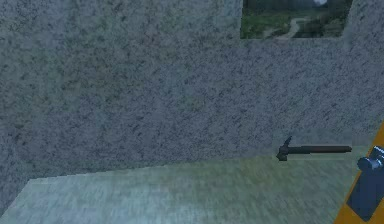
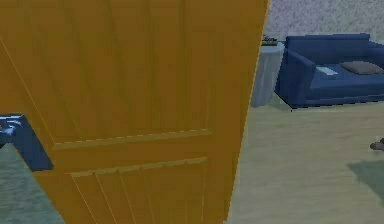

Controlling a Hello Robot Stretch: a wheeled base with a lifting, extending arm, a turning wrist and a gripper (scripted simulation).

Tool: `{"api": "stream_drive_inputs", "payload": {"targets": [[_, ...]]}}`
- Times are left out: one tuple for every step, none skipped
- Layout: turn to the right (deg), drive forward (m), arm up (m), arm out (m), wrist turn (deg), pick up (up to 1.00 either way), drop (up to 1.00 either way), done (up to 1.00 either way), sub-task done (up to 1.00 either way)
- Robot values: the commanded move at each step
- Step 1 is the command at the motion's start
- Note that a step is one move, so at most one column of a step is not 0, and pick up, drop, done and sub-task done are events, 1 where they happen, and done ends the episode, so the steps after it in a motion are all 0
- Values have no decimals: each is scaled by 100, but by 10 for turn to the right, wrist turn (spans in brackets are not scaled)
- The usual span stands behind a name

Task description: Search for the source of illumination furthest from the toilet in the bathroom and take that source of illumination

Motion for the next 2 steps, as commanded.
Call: {"api": "stream_drive_inputs", "payload": {"targets": [[30, 0, 0, 0, 0, 0, 0, 0, 0], [0, 75, 0, 0, 0, 0, 0, 0, 0]]}}
